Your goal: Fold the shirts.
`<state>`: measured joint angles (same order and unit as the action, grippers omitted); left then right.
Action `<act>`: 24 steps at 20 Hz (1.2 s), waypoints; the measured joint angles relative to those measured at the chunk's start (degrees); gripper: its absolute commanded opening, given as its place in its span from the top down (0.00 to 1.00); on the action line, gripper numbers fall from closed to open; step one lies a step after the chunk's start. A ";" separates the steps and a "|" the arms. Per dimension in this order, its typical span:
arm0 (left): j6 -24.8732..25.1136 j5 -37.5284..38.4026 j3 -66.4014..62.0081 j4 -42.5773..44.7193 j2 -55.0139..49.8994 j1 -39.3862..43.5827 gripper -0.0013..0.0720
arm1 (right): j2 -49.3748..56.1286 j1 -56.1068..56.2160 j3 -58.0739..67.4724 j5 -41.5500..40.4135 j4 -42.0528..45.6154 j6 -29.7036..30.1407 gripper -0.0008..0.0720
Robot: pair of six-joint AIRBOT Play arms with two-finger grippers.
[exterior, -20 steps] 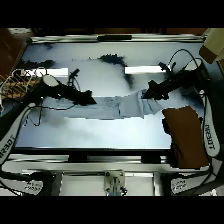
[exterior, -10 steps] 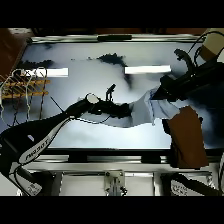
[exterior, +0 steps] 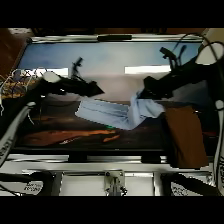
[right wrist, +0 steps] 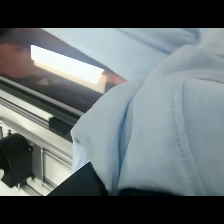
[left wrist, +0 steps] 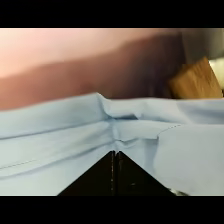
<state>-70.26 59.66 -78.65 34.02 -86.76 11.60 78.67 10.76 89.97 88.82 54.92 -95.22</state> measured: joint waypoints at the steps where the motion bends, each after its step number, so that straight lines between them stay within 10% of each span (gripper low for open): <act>1: -0.07 1.75 -0.02 1.05 3.26 -4.15 0.93 | 1.62 2.71 0.00 -3.34 -0.61 -0.04 0.90; 4: -0.96 6.80 -0.02 3.15 12.33 -14.29 0.93 | 8.74 10.54 0.00 -14.82 -3.10 -0.70 0.90; 5: -1.11 7.91 -0.04 3.37 15.30 -17.03 0.93 | 11.87 12.79 0.00 -18.64 -4.90 -1.11 0.68; 6: -1.16 9.11 -0.02 3.80 17.84 -19.08 0.93 | 15.19 14.78 0.00 -22.21 -7.72 -1.22 0.25; 7: -1.33 9.79 -0.04 3.91 20.35 -20.83 0.93 | 18.21 16.26 0.00 -25.05 -11.10 -0.92 0.18; 12: -1.53 11.52 -0.02 4.42 26.86 -24.24 0.93 | 25.70 16.31 0.02 -26.99 -22.34 4.33 0.18; 19: -1.53 11.93 -0.02 4.61 27.12 -25.03 0.93 | 19.91 4.35 -1.88 -5.68 5.68 1.81 0.07; 24: -1.55 11.98 -0.02 4.63 26.49 -25.11 0.93 | 18.56 1.44 -11.89 -7.61 5.57 3.52 0.07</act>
<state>-71.81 71.64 -78.67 38.65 -60.27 -13.52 97.23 12.21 78.08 81.21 60.49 -91.70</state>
